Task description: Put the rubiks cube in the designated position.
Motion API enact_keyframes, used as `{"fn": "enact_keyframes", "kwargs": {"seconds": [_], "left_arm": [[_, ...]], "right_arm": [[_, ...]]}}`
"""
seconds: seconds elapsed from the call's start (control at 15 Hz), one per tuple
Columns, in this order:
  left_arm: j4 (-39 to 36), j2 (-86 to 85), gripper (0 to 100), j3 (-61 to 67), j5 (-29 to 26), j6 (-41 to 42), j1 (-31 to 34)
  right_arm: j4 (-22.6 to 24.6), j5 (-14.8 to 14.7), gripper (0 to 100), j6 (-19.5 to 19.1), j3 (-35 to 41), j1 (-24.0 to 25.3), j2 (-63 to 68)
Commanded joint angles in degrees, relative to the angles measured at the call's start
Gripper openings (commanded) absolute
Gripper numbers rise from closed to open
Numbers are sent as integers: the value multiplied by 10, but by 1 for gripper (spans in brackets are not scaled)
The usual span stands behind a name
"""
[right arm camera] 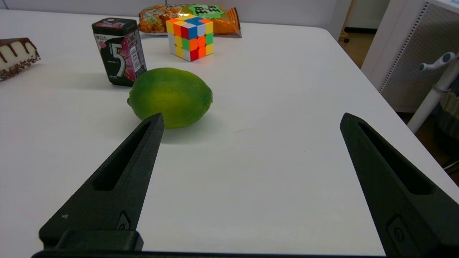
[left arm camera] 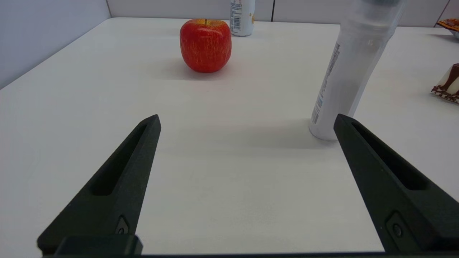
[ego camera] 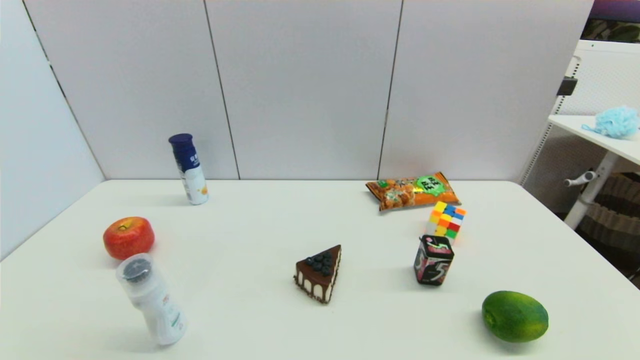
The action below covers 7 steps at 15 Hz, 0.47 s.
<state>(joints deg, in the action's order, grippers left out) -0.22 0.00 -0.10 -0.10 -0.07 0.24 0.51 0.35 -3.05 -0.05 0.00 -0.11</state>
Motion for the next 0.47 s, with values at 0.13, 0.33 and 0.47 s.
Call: {"fn": "enact_keyframes", "kwargs": {"seconds": [0.13,0.33,0.47], "left_arm": [[-1,1,100,0,0,0,0],[0,1,100,0,0,0,0],[0,1,100,0,0,0,0]], "right_arm": [[0,-2,100,3,0,1,1],[0,-3,100,4,0,0,1],[0,-3,100,5,0,0,1]]}}
